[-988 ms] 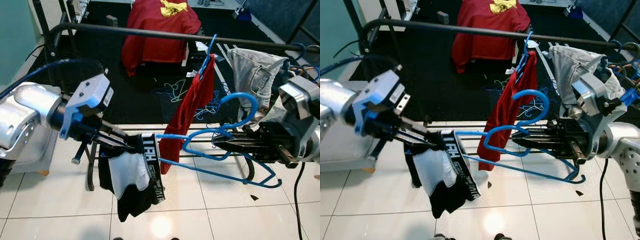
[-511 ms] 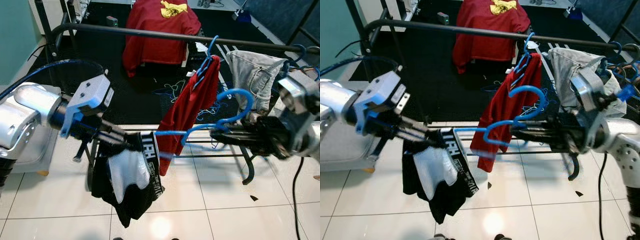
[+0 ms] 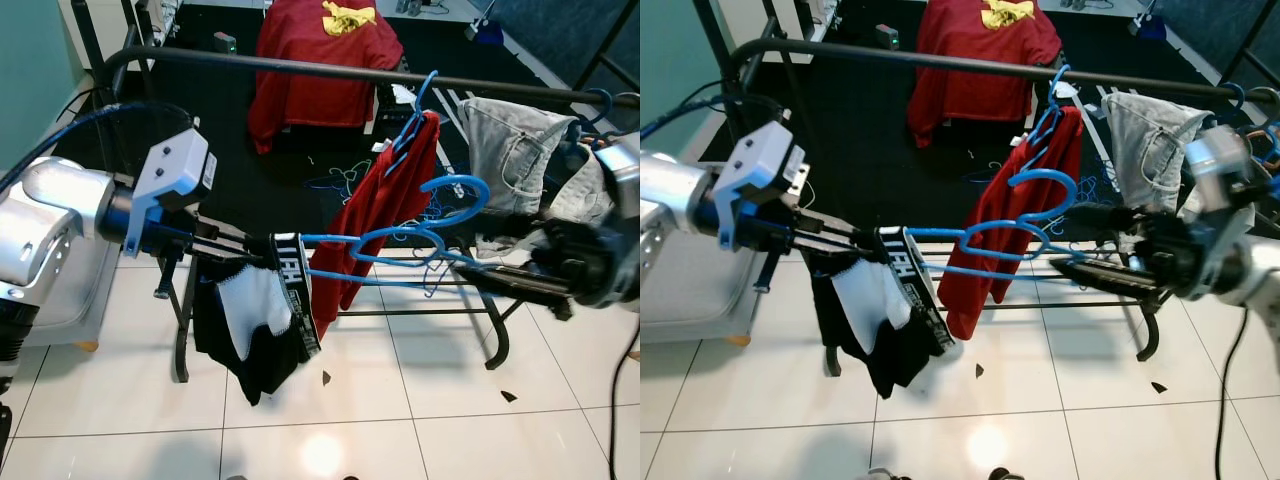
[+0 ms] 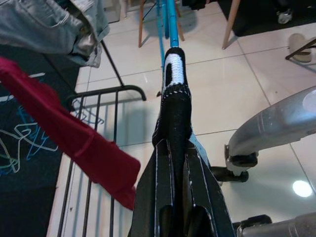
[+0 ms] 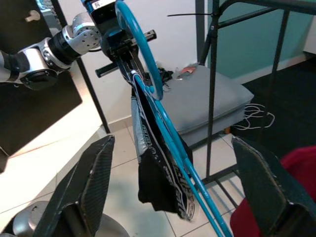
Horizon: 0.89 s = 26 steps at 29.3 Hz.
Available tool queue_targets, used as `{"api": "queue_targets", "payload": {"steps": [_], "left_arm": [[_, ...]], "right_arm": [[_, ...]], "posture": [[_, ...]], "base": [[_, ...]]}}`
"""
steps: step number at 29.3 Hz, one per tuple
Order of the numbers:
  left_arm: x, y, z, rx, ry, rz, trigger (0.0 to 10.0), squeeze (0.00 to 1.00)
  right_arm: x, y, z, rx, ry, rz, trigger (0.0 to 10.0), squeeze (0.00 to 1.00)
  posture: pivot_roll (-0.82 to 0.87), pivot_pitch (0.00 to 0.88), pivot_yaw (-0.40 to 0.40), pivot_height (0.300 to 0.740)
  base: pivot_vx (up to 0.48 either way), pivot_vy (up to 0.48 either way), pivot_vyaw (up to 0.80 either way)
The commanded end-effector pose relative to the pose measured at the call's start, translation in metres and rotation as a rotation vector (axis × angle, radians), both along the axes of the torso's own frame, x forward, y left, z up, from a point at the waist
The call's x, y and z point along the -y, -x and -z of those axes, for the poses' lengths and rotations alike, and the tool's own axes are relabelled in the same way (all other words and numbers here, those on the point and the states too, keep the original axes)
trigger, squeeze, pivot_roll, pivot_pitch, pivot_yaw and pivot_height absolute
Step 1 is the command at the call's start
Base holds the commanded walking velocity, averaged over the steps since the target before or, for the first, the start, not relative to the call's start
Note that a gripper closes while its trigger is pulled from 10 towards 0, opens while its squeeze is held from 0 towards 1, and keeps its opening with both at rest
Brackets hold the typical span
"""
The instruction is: Hang hanger
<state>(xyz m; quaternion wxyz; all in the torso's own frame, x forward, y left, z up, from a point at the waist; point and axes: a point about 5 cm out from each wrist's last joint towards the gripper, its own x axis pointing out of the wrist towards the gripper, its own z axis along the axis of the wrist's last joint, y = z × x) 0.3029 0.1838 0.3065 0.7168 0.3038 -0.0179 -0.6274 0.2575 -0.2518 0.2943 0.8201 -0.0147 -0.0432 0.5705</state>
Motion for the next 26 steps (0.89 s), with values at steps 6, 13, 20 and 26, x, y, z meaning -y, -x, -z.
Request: {"api": "queue_targets", "payload": {"steps": [6,13,20,26], "left_arm": [[-0.022,-0.009,0.0,0.054,0.096,-0.15,0.0,0.0],[-0.033,-0.013,-0.005,0.099,0.211,-0.247,0.0,0.0],[-0.041,-0.012,-0.014,0.157,0.301,-0.291,0.0,0.0],[-0.016,0.006,-0.031,0.224,0.334,-0.023,0.0,0.0]], "right_arm": [[0.045,0.036,-0.016,0.085,-0.182,0.202,10.0,1.0],[0.032,0.057,0.028,-0.07,-0.285,0.168,10.0,0.99],[0.014,0.072,0.078,-0.264,-0.427,0.156,10.0,0.0],[0.002,0.055,0.108,-0.361,-0.515,0.272,10.0,0.0]], "posture": [[0.03,0.184,-0.061,0.74],[0.02,0.19,-0.066,0.74],[0.03,0.194,-0.076,0.74],[0.03,0.195,-0.073,0.74]], "base": [[0.0,0.0,0.0],[0.0,0.0,0.0],[0.0,0.0,0.0],[0.0,0.0,0.0]]}}
